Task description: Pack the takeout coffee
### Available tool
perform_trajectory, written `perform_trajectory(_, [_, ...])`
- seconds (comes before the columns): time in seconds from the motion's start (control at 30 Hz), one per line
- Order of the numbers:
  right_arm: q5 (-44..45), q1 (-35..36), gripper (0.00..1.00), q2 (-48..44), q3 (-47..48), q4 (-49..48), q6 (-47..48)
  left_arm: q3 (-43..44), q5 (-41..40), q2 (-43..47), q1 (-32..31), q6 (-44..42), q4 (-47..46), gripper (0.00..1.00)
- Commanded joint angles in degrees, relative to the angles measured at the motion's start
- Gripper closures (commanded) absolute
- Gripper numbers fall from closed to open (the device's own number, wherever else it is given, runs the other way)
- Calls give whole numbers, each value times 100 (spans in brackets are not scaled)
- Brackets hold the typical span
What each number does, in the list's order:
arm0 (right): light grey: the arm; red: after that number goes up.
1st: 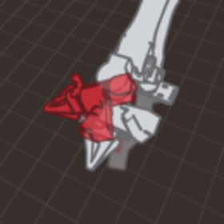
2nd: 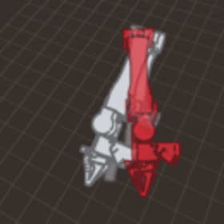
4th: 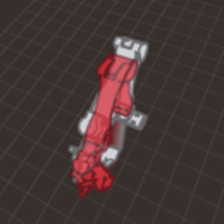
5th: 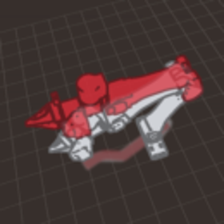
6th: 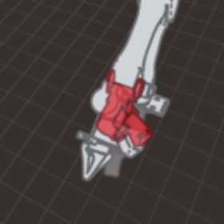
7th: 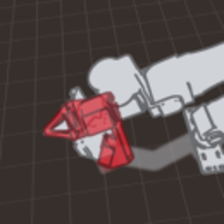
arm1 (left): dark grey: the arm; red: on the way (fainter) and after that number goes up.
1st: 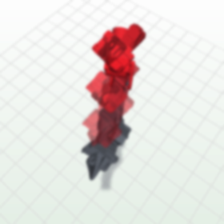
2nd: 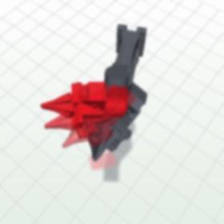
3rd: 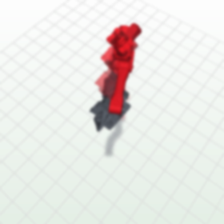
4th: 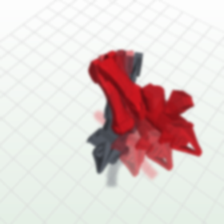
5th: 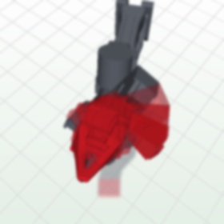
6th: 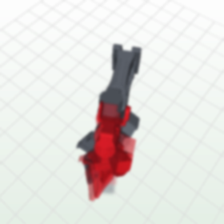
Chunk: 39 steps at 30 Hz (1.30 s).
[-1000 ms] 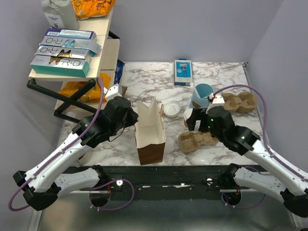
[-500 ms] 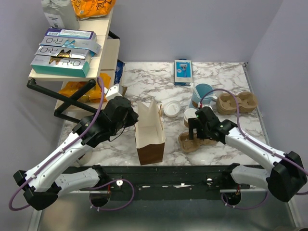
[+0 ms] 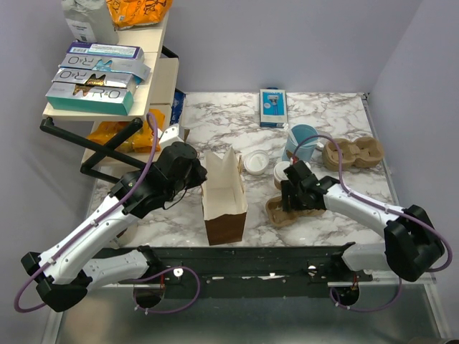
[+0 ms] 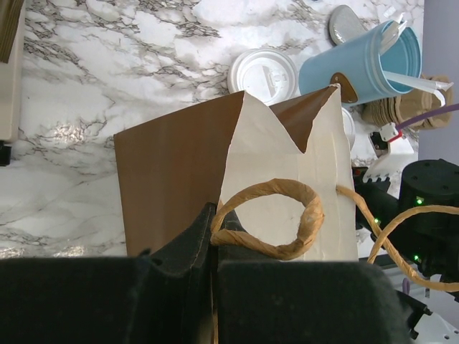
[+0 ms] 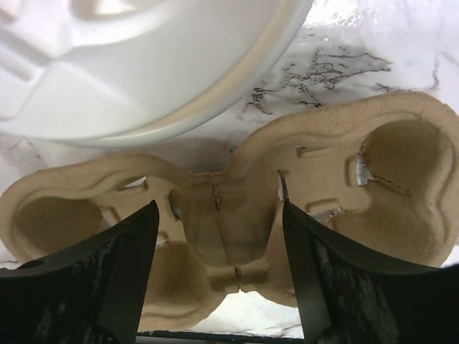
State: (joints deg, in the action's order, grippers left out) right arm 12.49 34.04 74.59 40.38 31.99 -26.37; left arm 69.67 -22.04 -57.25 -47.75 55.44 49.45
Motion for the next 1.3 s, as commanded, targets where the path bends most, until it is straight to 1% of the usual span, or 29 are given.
perform_trajectory(0.0, [200,-38,34,39,5,-35,-237,152,68,4,-15,-130,-32,100])
perform_trajectory(0.07, [254,-29,41,-23,-13,-35,-342,144,95,4,-24,-147,-32,100])
perform_trajectory(0.1, [297,-38,48,-32,-13,-26,-369,152,104,-14,-24,-165,-23,100])
perform_trajectory(0.17, [324,-38,53,-93,-48,9,-465,152,130,-14,-24,-191,-41,100])
perform_trajectory(0.2, [298,-38,58,-120,-48,70,-492,144,139,-14,-24,-209,-41,100])
perform_trajectory(0.27, [254,-38,59,-225,-65,158,-544,152,139,-14,-24,-226,-32,100])
perform_trajectory(0.37, [157,-29,60,-646,-118,369,-545,152,139,-23,-24,-279,-32,100])
perform_trajectory(0.5, [-140,-29,60,-1629,-22,817,-369,135,244,-58,-24,-411,-102,100])
perform_trajectory(0.53, [-229,-29,60,-2145,39,861,-151,143,288,-58,-24,-446,-120,100])
perform_trajectory(0.57, [-334,-38,60,-2394,118,879,-45,143,314,-75,-15,-507,-172,100])
perform_trajectory(0.6, [-666,-29,60,-2631,354,827,78,143,323,-93,-24,-525,-181,100])
perform_trajectory(0.63, [-791,-29,60,-3121,461,722,384,152,358,-110,-15,-560,-190,100])
perform_trajectory(0.67, [-957,-29,60,-3308,584,591,535,161,393,-128,-24,-595,-234,100])
perform_trajectory(0.7, [-1455,-38,60,-3502,785,233,667,152,455,-172,-15,-674,-260,100])
perform_trajectory(0.77, [-1958,-21,59,-3740,1076,-103,1001,170,551,-198,-15,-736,-322,100])
perform_trajectory(0.8, [-2527,-29,59,-3732,1216,-401,1081,179,578,-233,-15,-754,-331,100])
perform_trajectory(0.83, [-2811,-29,59,-3706,1531,-543,1247,187,596,-251,-15,-780,-331,100])
perform_trajectory(0.87, [-3057,-29,59,-3584,1682,-675,1301,205,613,-260,-15,-789,-322,100])
perform_trajectory(0.9, [-3503,-38,59,-3487,1884,-885,1327,205,587,-269,-15,-789,-331,100])
perform_trajectory(0.97, [-4102,-38,59,-3267,2446,-1045,1503,205,570,-251,-15,-772,-331,100])
perform_trajectory(1.0, [-4819,-38,59,-3014,2631,-1167,1564,205,587,-208,-15,-772,-357,100])
perform_trajectory(1.03, [-5253,-29,58,-2907,2789,-1290,1652,196,613,-198,-15,-789,-392,100])
perform_trajectory(1.07, [-5666,-29,58,-2802,3052,-1448,1618,153,631,-172,-15,-815,-462,100])
perform_trajectory(1.1, [-6470,-29,57,-2566,3142,-1859,1539,152,648,-137,-15,-850,-498,100])
perform_trajectory(1.2, [-7634,-12,56,-2222,3492,-2624,986,187,675,-146,-15,-903,-515,100])
perform_trajectory(1.23, [-7743,-3,56,-2012,3572,-2723,793,196,710,-137,-15,-921,-524,100])
perform_trajectory(1.27, [-7779,102,55,-1922,3643,-2759,791,222,745,-154,-15,-947,-559,100])
